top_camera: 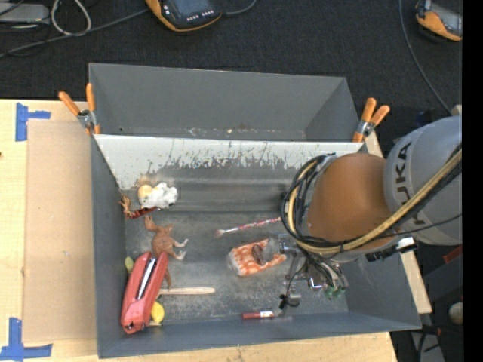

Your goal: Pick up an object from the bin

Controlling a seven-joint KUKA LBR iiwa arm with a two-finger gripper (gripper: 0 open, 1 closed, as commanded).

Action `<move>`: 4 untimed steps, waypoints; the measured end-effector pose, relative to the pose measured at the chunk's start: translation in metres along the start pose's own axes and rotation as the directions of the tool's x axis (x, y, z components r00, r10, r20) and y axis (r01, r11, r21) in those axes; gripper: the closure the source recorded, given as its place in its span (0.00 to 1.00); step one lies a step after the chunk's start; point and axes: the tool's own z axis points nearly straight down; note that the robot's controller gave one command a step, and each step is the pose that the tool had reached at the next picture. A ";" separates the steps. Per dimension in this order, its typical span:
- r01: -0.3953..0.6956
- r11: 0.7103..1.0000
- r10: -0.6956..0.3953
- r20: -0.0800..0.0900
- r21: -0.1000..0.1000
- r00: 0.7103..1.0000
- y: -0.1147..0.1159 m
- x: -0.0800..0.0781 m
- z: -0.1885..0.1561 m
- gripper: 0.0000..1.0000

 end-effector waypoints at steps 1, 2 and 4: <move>0.000 1.000 0.000 0.000 0.000 1.000 0.000 0.000 0.000 0.00; 0.097 0.995 -0.097 -0.005 -0.001 0.995 -0.009 -0.028 -0.019 0.00; -0.066 0.998 0.066 0.005 -0.001 0.998 -0.022 -0.063 0.049 0.00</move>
Offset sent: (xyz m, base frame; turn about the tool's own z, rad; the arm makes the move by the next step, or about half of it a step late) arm 0.0517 -0.0194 0.0369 -0.1665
